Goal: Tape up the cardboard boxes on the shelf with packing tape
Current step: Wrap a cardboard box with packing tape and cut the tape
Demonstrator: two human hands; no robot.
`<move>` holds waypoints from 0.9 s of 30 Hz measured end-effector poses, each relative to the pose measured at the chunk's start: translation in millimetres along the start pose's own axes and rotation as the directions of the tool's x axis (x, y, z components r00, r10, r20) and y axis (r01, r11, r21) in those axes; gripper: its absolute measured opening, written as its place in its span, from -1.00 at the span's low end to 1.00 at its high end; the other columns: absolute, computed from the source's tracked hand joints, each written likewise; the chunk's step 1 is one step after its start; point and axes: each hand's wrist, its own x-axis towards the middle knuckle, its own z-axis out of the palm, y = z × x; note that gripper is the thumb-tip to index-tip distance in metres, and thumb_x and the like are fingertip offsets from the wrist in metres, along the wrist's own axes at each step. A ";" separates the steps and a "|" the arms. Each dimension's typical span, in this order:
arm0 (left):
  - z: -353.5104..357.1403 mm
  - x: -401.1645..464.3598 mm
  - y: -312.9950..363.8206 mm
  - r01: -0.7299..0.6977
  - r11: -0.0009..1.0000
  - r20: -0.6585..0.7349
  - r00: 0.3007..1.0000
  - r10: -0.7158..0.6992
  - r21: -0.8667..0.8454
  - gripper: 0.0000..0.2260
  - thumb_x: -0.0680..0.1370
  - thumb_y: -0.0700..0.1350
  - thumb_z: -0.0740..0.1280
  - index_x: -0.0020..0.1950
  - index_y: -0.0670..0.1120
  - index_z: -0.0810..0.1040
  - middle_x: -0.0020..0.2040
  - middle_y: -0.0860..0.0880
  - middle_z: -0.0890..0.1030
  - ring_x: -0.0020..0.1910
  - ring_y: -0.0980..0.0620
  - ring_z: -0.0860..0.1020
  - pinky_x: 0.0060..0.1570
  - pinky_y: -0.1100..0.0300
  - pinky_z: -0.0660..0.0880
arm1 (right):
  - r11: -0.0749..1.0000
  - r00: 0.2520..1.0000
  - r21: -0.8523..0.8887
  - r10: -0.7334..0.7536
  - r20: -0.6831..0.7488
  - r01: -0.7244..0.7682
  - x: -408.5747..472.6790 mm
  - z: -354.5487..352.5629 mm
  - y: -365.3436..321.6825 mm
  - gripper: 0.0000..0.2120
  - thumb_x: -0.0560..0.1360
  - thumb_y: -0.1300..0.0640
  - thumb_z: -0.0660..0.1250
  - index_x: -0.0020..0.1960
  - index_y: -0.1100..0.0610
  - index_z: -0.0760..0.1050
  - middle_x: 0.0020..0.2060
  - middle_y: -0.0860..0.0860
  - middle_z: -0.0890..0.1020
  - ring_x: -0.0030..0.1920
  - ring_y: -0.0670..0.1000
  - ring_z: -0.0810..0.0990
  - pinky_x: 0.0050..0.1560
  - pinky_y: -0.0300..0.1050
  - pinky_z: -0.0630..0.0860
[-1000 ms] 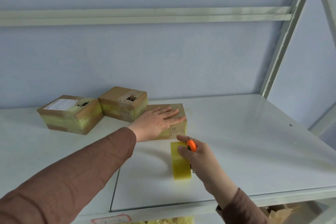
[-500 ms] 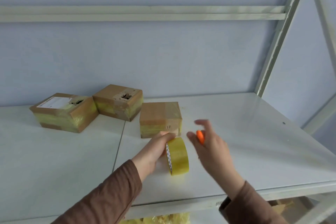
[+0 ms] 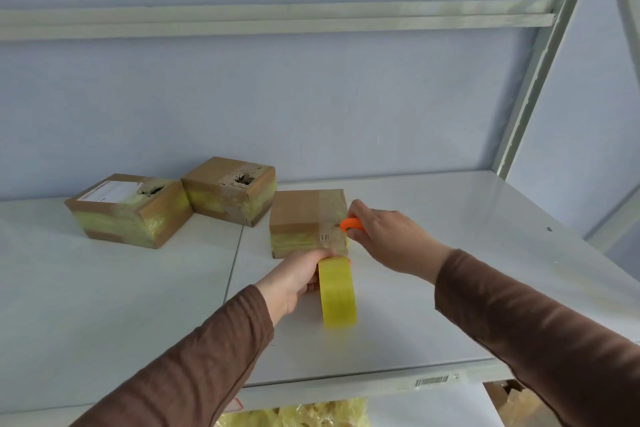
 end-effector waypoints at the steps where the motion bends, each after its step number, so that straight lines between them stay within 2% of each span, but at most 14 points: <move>1: 0.1 0.1 0.8 0.001 1.000 0.004 1.000 -0.001 0.003 -0.71 0.63 -0.06 0.32 0.23 -0.17 0.68 0.13 -0.12 0.73 0.00 0.00 0.65 -0.08 0.20 0.51 | 0.999 0.999 -0.040 -0.030 0.016 0.031 2.0 2.9 1.2 -0.83 0.70 -0.04 0.15 0.08 0.06 0.27 -0.11 -0.02 0.59 -0.19 0.15 0.52 -0.23 0.00 0.34; 3: -0.4 0.3 1.7 0.011 1.000 0.013 1.000 -0.011 0.012 -0.71 0.64 -0.06 0.30 0.23 -0.18 0.68 0.09 -0.09 0.73 -0.03 0.02 0.65 -0.12 0.22 0.51 | 0.988 0.997 -0.140 -0.061 0.046 0.067 7.0 8.4 3.9 -0.85 0.71 -0.04 0.15 0.06 0.02 0.25 -0.13 -0.06 0.57 -0.20 0.10 0.48 -0.23 -0.05 0.26; 6: -0.8 1.8 3.3 0.019 1.000 0.015 1.000 -0.019 -0.006 -0.69 0.64 -0.08 0.31 0.25 -0.22 0.67 0.07 -0.11 0.72 -0.04 -0.01 0.66 -0.07 0.19 0.55 | 0.963 0.996 -0.253 -0.083 0.038 0.090 15.4 22.1 7.4 -0.85 0.71 -0.02 0.15 0.17 0.05 0.34 -0.04 -0.01 0.65 -0.12 0.13 0.62 -0.23 -0.06 0.30; 10: -3.2 5.5 5.0 0.036 0.999 0.022 0.999 -0.036 0.000 -0.70 0.66 -0.12 0.27 0.29 -0.24 0.64 0.09 -0.16 0.72 -0.05 -0.04 0.67 -0.08 0.15 0.59 | 0.921 0.995 -0.380 -0.059 0.077 0.084 16.1 31.7 16.6 -0.86 0.68 0.08 0.19 0.23 0.04 0.34 -0.07 0.02 0.64 -0.07 0.16 0.66 -0.23 -0.04 0.36; 12: -4.4 6.5 5.6 0.060 0.998 0.040 0.997 -0.060 0.017 -0.69 0.68 -0.14 0.23 0.30 -0.28 0.62 0.15 -0.20 0.70 0.01 -0.08 0.66 0.13 0.03 0.59 | 0.894 0.986 -0.443 0.012 0.168 0.065 10.0 27.2 26.8 -0.82 0.69 0.07 0.19 0.27 0.06 0.35 -0.02 0.05 0.64 -0.01 0.17 0.64 -0.18 -0.04 0.35; 14: -5.4 7.4 5.7 0.070 0.997 0.051 0.996 -0.072 0.042 -0.67 0.68 -0.14 0.22 0.32 -0.30 0.61 0.20 -0.22 0.68 0.09 -0.11 0.64 0.29 -0.02 0.52 | 0.946 0.989 -0.324 0.061 0.132 -0.015 4.9 19.3 36.8 -0.86 0.68 0.02 0.22 0.18 0.03 0.35 -0.02 0.03 0.64 -0.03 0.18 0.62 -0.16 -0.04 0.34; 16: -7.6 9.6 8.4 0.069 0.996 0.060 0.996 -0.072 0.053 -0.66 0.69 -0.13 0.21 0.34 -0.29 0.59 0.24 -0.23 0.66 0.12 -0.12 0.62 0.32 -0.04 0.49 | 0.998 0.998 -0.009 0.070 -0.009 -0.070 10.5 9.1 38.3 -0.86 0.64 0.06 0.29 0.10 0.00 0.33 -0.08 -0.04 0.59 -0.11 0.13 0.57 -0.16 -0.05 0.35; 17: -8.1 10.7 9.5 0.076 0.995 0.064 0.995 -0.080 0.061 -0.66 0.69 -0.13 0.20 0.35 -0.29 0.58 0.25 -0.24 0.66 0.13 -0.12 0.62 0.33 -0.05 0.49 | 0.990 0.994 0.131 0.067 -0.082 -0.055 16.0 6.3 34.2 -0.84 0.62 0.11 0.32 0.13 0.00 0.36 -0.07 -0.07 0.56 -0.11 0.08 0.55 -0.12 -0.05 0.38; 19: -7.8 12.6 10.9 0.088 0.992 0.073 0.993 -0.095 0.096 -0.65 0.69 -0.12 0.20 0.36 -0.29 0.57 0.26 -0.24 0.65 0.14 -0.14 0.61 0.32 -0.05 0.49 | 0.962 0.983 0.267 0.097 -0.156 -0.053 26.5 11.2 20.6 -0.74 0.61 0.13 0.35 0.28 0.05 0.46 0.02 -0.05 0.57 -0.02 0.03 0.55 -0.01 -0.04 0.44; 21: -8.5 14.9 11.9 0.100 0.985 0.077 0.991 -0.111 0.138 -0.65 0.69 -0.11 0.22 0.34 -0.30 0.59 0.26 -0.24 0.65 0.13 -0.14 0.61 0.30 -0.04 0.49 | 0.947 0.966 0.294 0.189 -0.176 -0.131 31.5 28.0 10.3 -0.72 0.59 0.02 0.40 0.27 0.06 0.56 0.03 0.01 0.60 0.02 0.06 0.59 0.05 -0.04 0.49; 23: -12.8 16.4 13.3 0.106 0.974 0.091 0.988 -0.126 0.200 -0.70 0.67 -0.13 0.23 0.25 -0.28 0.61 0.20 -0.25 0.65 0.10 -0.16 0.58 0.25 -0.07 0.49 | 0.936 0.946 0.306 0.244 -0.212 -0.173 29.9 43.6 5.7 -0.75 0.57 -0.05 0.42 0.17 0.05 0.61 -0.03 0.02 0.57 -0.03 0.09 0.59 0.00 0.00 0.53; 25: -22.5 16.5 15.5 0.130 0.954 0.134 0.976 -0.171 0.271 -0.76 0.65 -0.17 0.23 0.16 -0.26 0.62 0.13 -0.27 0.63 0.08 -0.18 0.57 0.21 -0.05 0.49 | 0.944 0.935 0.297 0.228 -0.271 -0.144 29.3 50.9 7.9 -0.76 0.57 -0.05 0.43 0.15 0.08 0.63 -0.05 0.03 0.54 -0.07 0.12 0.59 -0.05 0.03 0.54; 27: -32.2 15.3 16.1 0.152 0.938 0.195 0.956 -0.219 0.312 -0.74 0.63 -0.20 0.26 0.14 -0.33 0.67 0.16 -0.29 0.67 0.10 -0.19 0.63 0.28 -0.05 0.53 | 0.969 0.936 0.225 0.169 -0.308 -0.101 29.0 53.4 10.7 -0.75 0.55 -0.03 0.45 0.16 0.09 0.62 -0.05 0.02 0.52 -0.04 0.10 0.56 -0.08 0.02 0.54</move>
